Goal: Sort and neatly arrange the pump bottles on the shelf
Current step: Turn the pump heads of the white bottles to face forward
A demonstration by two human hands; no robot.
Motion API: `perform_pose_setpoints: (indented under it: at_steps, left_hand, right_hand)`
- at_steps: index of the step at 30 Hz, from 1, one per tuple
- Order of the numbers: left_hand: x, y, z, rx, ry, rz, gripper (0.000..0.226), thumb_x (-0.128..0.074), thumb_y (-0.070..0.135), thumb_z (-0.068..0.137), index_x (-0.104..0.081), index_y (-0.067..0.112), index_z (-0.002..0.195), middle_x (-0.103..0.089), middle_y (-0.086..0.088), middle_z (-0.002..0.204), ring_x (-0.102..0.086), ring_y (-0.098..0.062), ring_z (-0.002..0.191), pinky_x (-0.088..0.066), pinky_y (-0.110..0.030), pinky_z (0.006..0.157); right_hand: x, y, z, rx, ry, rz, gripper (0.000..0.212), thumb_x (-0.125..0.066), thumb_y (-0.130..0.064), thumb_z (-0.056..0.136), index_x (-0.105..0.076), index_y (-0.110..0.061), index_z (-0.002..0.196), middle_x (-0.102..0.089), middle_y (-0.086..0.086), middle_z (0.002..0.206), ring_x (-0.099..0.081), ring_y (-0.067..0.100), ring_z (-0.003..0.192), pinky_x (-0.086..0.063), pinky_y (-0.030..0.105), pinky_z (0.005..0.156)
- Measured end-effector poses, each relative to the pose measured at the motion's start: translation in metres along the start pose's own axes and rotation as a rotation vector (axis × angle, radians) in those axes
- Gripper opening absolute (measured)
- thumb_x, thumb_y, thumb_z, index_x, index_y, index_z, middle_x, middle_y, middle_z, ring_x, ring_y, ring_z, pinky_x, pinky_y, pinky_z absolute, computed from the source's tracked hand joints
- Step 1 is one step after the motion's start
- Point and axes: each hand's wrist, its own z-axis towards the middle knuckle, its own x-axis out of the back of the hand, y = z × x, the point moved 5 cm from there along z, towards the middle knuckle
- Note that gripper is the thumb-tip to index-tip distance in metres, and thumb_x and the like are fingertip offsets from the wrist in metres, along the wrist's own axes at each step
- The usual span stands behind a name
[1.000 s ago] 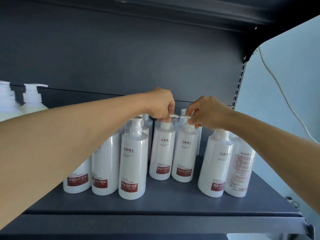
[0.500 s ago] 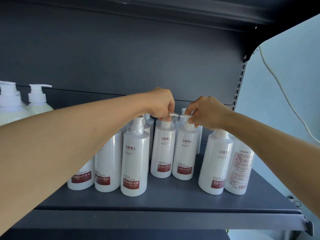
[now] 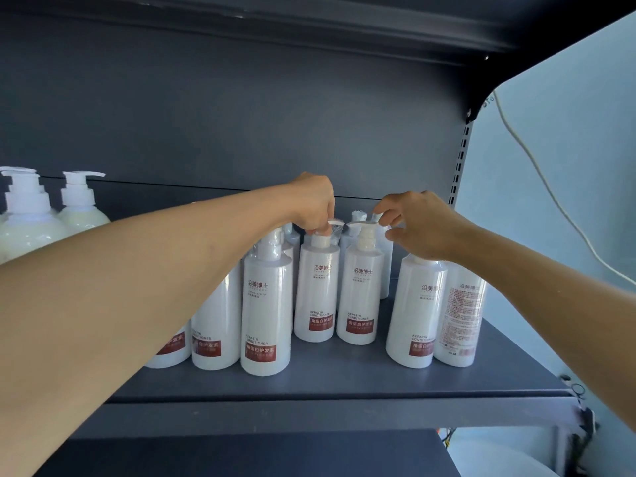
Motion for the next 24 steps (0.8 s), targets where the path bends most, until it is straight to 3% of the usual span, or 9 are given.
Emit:
perform_pose_setpoints:
  at_steps: [4,9,10,13,15,20,24]
  left_hand:
    - [-0.001,-0.002,-0.004,-0.001,0.017,-0.052,0.028,-0.067,0.016,0.083,-0.066,0.012,0.111,-0.064,-0.002,0.086,-0.05,-0.016,0.085,-0.038,-0.023,0.071]
    - [-0.001,-0.002,-0.007,-0.034,0.033,0.004,0.015,-0.062,0.02,0.086,-0.06,0.025,0.1,-0.055,-0.008,0.094,-0.044,-0.021,0.087,-0.036,-0.023,0.074]
    - [0.001,0.001,-0.008,-0.044,0.052,-0.003,0.016,-0.061,0.022,0.087,-0.056,0.024,0.102,-0.054,-0.009,0.099,-0.045,-0.024,0.092,-0.035,-0.024,0.076]
    - [0.009,0.016,-0.014,-0.094,0.14,-0.086,0.045,-0.059,0.03,0.09,-0.047,0.015,0.131,-0.048,-0.007,0.129,-0.041,-0.024,0.122,-0.037,-0.029,0.088]
    - [0.013,0.035,-0.021,-0.164,0.2,-0.137,0.05,-0.058,0.034,0.09,-0.044,0.017,0.134,-0.045,-0.006,0.134,-0.038,-0.024,0.127,-0.037,-0.032,0.096]
    - [0.003,0.086,-0.025,-0.244,0.149,-0.206,0.052,-0.056,0.038,0.091,-0.04,0.02,0.137,-0.048,-0.001,0.134,-0.046,-0.018,0.117,-0.036,-0.026,0.084]
    - [-0.015,0.111,-0.014,-0.189,0.091,-0.203,0.043,-0.054,0.042,0.092,-0.048,0.022,0.13,-0.055,-0.002,0.12,-0.05,-0.019,0.106,-0.04,-0.028,0.082]
  right_hand:
    - [0.001,0.009,-0.01,-0.033,0.019,0.056,0.039,-0.058,-0.007,0.09,-0.053,-0.012,0.128,-0.06,0.004,0.126,-0.056,0.023,0.115,-0.042,0.032,0.1]
    - [0.017,0.018,-0.024,-0.072,0.089,0.087,0.036,-0.051,-0.003,0.091,-0.054,-0.01,0.126,-0.058,0.006,0.129,-0.053,0.023,0.12,-0.038,0.03,0.102]
    - [0.023,0.022,-0.027,-0.095,0.116,0.1,0.036,-0.05,-0.002,0.091,-0.055,-0.011,0.125,-0.058,0.005,0.129,-0.052,0.022,0.121,-0.036,0.029,0.102]
    - [0.043,0.038,-0.04,-0.157,0.188,0.121,0.035,-0.046,0.0,0.092,-0.057,-0.012,0.123,-0.06,0.005,0.126,-0.053,0.02,0.12,-0.035,0.023,0.098]
    - [0.052,0.052,-0.049,-0.206,0.218,0.158,0.033,-0.046,-0.001,0.092,-0.059,-0.014,0.12,-0.062,0.005,0.122,-0.055,0.02,0.116,-0.037,0.023,0.095]
    - [0.044,0.089,-0.068,-0.387,0.096,0.355,0.034,-0.059,-0.015,0.09,-0.055,-0.018,0.124,-0.059,0.001,0.117,-0.055,0.023,0.11,-0.045,0.034,0.094]
    - [0.02,0.104,-0.073,-0.415,-0.032,0.466,0.043,-0.063,-0.022,0.088,-0.049,-0.02,0.13,-0.054,0.003,0.117,-0.052,0.022,0.104,-0.043,0.032,0.089]
